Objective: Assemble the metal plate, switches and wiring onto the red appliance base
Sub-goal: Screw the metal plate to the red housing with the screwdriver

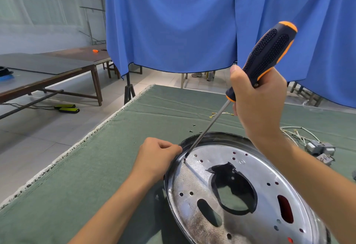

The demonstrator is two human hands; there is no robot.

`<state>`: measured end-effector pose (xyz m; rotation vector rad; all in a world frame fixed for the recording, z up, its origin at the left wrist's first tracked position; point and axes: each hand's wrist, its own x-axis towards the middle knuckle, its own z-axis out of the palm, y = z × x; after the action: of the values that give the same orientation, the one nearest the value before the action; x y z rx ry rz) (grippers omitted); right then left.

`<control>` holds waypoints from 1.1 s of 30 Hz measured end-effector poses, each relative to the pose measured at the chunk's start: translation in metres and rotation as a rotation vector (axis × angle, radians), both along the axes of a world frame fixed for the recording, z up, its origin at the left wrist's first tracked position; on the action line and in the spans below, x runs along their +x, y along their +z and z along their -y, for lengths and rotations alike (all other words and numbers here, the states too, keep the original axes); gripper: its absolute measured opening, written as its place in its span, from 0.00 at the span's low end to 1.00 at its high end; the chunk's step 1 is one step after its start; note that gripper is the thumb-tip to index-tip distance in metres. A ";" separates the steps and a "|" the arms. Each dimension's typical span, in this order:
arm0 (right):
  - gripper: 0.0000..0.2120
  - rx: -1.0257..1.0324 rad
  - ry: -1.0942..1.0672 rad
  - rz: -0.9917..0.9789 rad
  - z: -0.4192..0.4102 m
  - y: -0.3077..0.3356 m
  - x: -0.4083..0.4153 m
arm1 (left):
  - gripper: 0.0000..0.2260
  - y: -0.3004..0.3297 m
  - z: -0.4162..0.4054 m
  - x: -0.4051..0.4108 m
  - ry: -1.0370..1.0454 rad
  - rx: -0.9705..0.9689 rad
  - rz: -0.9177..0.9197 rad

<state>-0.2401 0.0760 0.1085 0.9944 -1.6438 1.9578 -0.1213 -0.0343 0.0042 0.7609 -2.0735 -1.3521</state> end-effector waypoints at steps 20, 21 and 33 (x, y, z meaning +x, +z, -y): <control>0.14 0.013 -0.009 0.001 0.001 -0.004 -0.003 | 0.15 0.000 0.001 0.001 0.006 -0.001 0.016; 0.14 0.010 -0.009 0.001 0.001 -0.004 -0.004 | 0.15 0.000 0.001 0.001 0.003 0.001 0.014; 0.15 0.003 0.003 -0.038 0.003 -0.006 -0.001 | 0.23 0.002 0.001 0.001 0.006 0.000 0.055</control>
<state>-0.2406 0.0726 0.1027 1.0292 -1.6261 1.9272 -0.1204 -0.0351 0.0061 0.8126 -2.1119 -1.3425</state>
